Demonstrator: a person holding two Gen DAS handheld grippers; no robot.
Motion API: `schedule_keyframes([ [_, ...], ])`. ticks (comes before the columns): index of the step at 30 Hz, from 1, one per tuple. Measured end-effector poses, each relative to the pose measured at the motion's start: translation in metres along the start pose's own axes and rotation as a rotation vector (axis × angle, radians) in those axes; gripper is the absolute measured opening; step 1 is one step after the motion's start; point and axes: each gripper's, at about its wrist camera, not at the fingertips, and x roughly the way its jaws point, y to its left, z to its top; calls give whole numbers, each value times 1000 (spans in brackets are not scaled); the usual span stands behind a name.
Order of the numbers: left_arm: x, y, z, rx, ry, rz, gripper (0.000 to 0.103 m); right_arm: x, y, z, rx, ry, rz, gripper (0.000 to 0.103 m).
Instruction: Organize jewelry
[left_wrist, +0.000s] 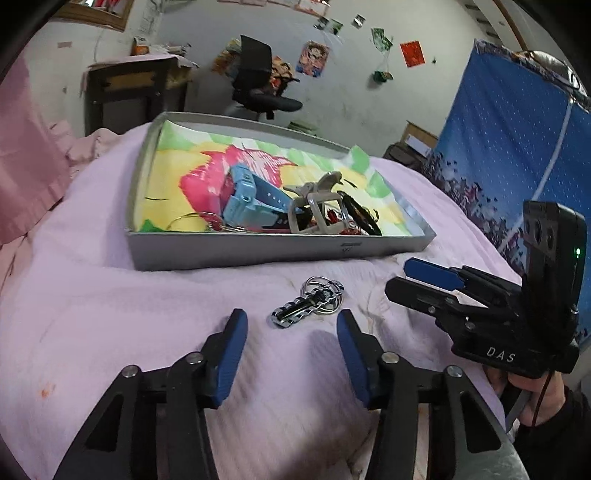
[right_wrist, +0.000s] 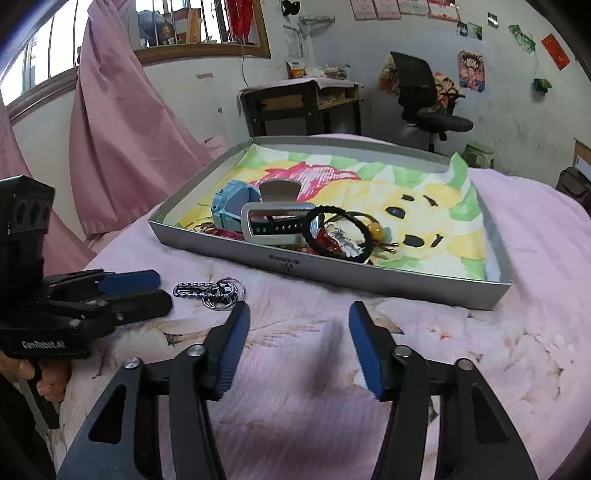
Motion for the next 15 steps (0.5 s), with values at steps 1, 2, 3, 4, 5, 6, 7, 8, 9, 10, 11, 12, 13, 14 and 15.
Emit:
schedule_keyframes([
  [1, 3, 0, 1, 2, 6, -1, 47, 2, -1, 1, 2, 4, 8, 43],
  [2, 5, 0, 3, 5, 11, -5, 47, 4, -2, 2, 5, 7, 19, 41],
  [3, 7, 0, 4, 9, 16, -9, 47, 6, -2, 2, 6, 10, 24, 39],
  [4, 10, 1, 5, 12, 21, -13, 47, 7, -2, 2, 7, 13, 30, 39],
  [5, 11, 1, 6, 15, 25, -15, 44, 9, -2, 3, 5, 16, 39, 39],
  [6, 14, 0, 7, 18, 32, -16, 42, 11, -2, 3, 3, 20, 45, 38],
  [7, 15, 1, 7, 18, 39, -17, 39, 13, -1, 4, -1, 24, 50, 38],
  [8, 16, 2, 7, 18, 42, -17, 35, 16, 1, 4, -8, 31, 57, 35],
  [9, 17, 2, 7, 17, 47, -17, 33, 18, 1, 4, -12, 36, 61, 34],
  [10, 18, 3, 6, 14, 51, -17, 30, 19, 2, 4, -15, 41, 63, 33],
  [11, 18, 3, 6, 12, 52, -16, 27, 21, 3, 4, -21, 48, 68, 33],
  [12, 18, 4, 7, 10, 52, -17, 26, 22, 4, 4, -24, 51, 71, 33],
  [13, 18, 4, 6, 7, 54, -15, 21, 24, 5, 5, -29, 55, 74, 33],
  [14, 18, 5, 7, 5, 55, -14, 21, 25, 7, 5, -35, 59, 79, 33],
  [15, 18, 4, 6, 5, 55, -15, 21, 26, 7, 6, -38, 61, 81, 33],
])
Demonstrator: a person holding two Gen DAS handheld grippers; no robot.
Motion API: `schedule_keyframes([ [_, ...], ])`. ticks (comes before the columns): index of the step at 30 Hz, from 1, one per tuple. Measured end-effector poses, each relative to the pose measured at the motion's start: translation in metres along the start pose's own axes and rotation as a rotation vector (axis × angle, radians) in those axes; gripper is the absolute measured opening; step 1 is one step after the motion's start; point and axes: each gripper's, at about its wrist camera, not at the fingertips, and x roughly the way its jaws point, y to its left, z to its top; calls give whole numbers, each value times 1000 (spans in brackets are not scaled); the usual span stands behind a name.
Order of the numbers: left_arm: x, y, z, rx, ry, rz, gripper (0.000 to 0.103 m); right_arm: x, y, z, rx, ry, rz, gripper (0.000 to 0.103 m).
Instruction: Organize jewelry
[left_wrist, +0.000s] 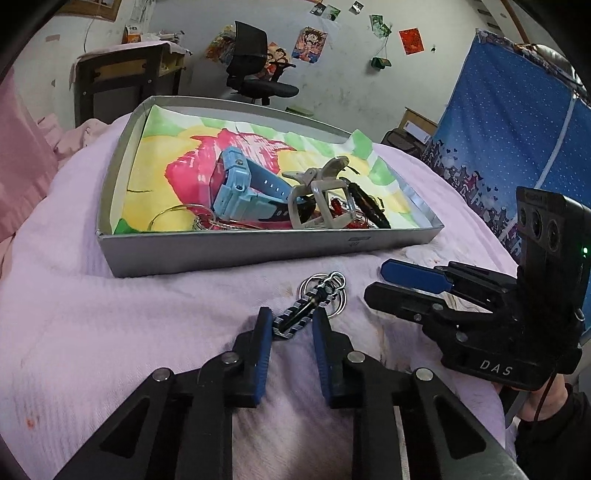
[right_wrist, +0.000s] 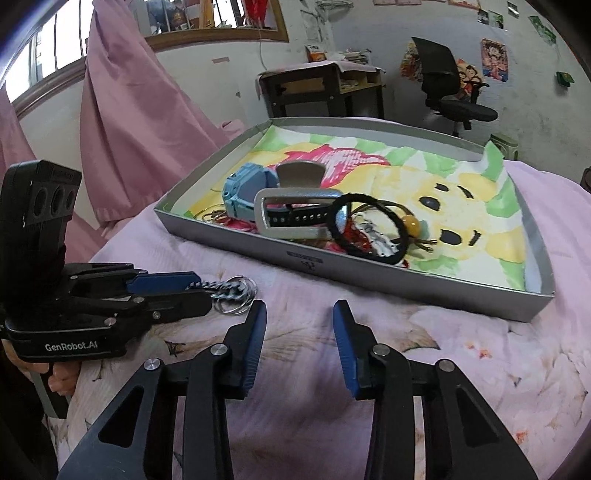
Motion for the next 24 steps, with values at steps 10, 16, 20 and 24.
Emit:
schedule_keyframes([
  [10, 0, 5, -1, -26, -9, -4, 7, 8, 7, 5, -31, 21, 32, 33],
  [16, -7, 11, -5, -65, -35, -55, 5, 13, 10, 10, -39, 28, 50, 33],
  [20, -14, 17, -11, -108, -46, -87, 4, 17, 14, 12, -53, 38, 56, 33],
  [24, -24, 24, -17, -154, -73, -112, 4, 19, 20, 15, -73, 46, 51, 33],
])
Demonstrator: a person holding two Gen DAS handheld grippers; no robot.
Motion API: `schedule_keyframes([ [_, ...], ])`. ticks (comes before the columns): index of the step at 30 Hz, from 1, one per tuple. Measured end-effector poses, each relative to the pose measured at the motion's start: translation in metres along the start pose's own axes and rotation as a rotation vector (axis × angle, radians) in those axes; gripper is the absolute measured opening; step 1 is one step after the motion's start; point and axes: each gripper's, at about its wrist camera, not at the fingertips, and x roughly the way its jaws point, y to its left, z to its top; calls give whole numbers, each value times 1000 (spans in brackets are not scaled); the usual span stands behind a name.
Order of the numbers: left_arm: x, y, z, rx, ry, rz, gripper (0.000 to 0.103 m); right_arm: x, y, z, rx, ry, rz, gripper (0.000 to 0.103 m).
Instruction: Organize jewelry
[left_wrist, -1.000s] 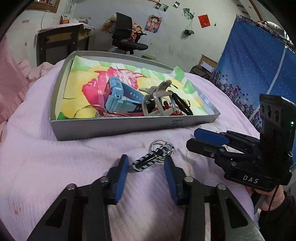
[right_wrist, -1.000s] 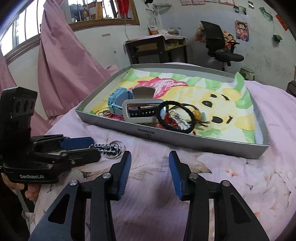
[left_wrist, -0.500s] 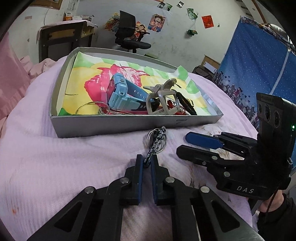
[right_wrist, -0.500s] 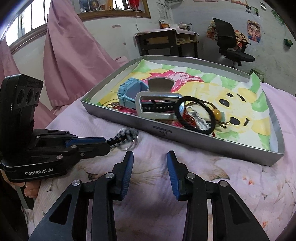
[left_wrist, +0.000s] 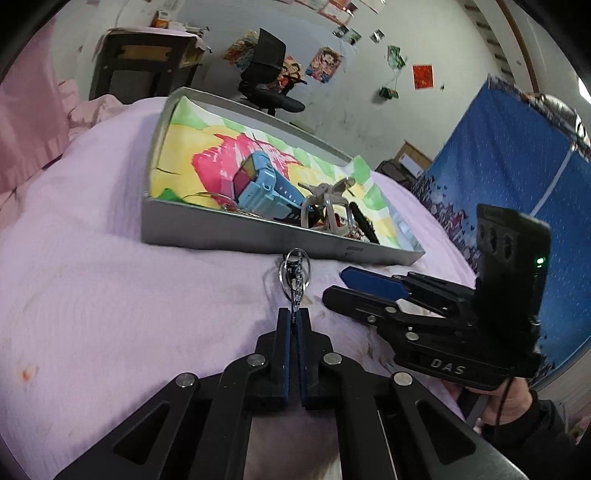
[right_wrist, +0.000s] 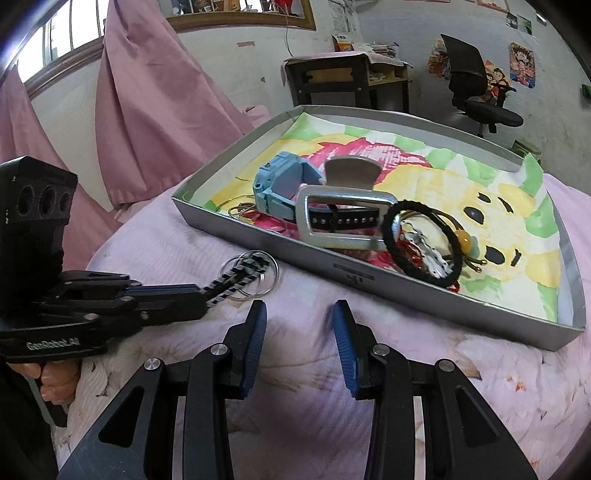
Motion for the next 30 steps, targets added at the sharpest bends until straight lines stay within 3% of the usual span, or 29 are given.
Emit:
schedule_keyframes([
  [6, -9, 4, -5, -36, -28, 1, 3, 3, 11, 7, -33, 13, 13, 33],
  [12, -14, 9, -10, -88, -30, 61, 4, 11, 19, 14, -32, 25, 57, 33],
  [14, -12, 11, -10, -101, -27, 63, 4, 15, 25, 16, -40, 30, 75, 26],
  [21, -10, 19, -11, -127, -17, 47, 4, 27, 35, 23, -56, 55, 96, 20],
  [30, -15, 24, -14, -148, -55, 37, 3, 33, 35, 23, -51, 69, 116, 18],
])
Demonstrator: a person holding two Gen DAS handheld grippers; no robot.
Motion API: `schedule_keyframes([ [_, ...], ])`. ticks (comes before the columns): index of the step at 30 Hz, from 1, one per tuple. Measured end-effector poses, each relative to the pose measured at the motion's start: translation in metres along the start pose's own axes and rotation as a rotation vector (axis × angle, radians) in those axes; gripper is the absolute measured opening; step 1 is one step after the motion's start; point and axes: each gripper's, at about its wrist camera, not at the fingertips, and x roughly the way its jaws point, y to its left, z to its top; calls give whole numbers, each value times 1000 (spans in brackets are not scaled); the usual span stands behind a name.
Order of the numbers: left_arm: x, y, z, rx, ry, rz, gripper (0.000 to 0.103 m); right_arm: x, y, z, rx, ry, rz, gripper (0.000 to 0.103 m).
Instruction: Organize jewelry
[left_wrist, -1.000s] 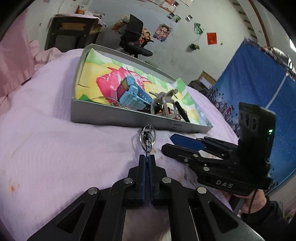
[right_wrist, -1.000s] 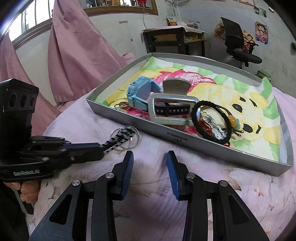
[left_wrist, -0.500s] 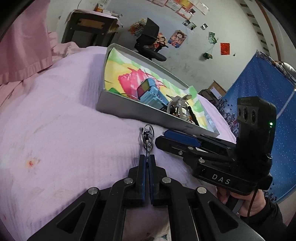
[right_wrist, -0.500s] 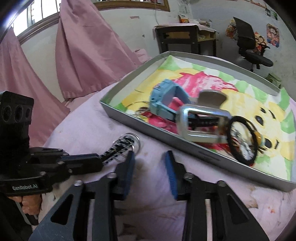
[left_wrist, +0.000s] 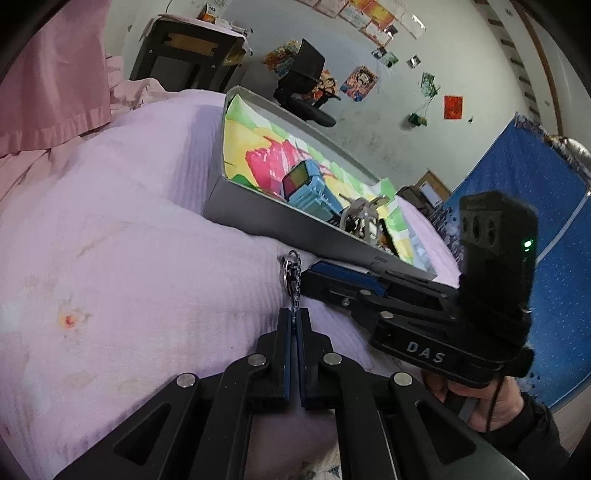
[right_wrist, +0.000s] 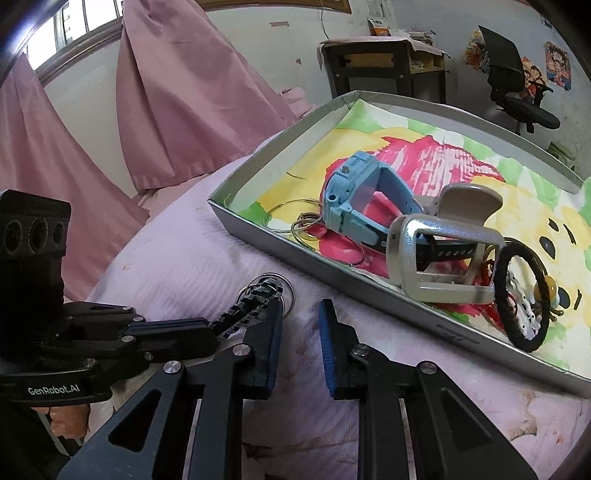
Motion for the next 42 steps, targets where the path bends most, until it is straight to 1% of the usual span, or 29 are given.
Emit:
schedule_keyframes([
  [6, -11, 7, -3, -42, -43, -14, 3, 4, 2, 3, -16, 11, 13, 18],
  [13, -9, 15, -3, -76, -36, 0, 3, 15, 11, 11, -61, 64, 40, 18],
  [17, -12, 21, -3, -109, -53, -1, 3, 18, 10, 14, -58, 80, 83, 18],
  [20, -14, 27, -3, -145, -69, -23, 3, 15, 8, 13, -39, 79, 132, 18],
  [23, -16, 33, -4, -181, -77, -47, 3, 14, 16, 13, -66, 81, 125, 18],
  [28, -15, 35, -3, -200, -83, -34, 3, 23, 24, 19, -75, 110, 110, 18],
  [32, -14, 34, -3, -199, -87, -23, 3, 28, 24, 22, -54, 121, 127, 13],
  [33, -14, 34, -3, -198, -88, -23, 3, 28, 24, 22, -49, 119, 142, 7],
  [34, -15, 34, -3, -196, -91, -29, 3, 29, 23, 22, -42, 117, 145, 7],
  [35, -15, 35, -3, -193, -93, -31, 3, 28, 20, 21, -34, 115, 142, 0],
  [39, -19, 35, -3, -177, -109, -50, 3, 25, 20, 16, -10, 86, 149, 0],
  [42, -23, 34, -3, -167, -134, -66, 3, 17, 18, 11, -3, 65, 113, 0],
])
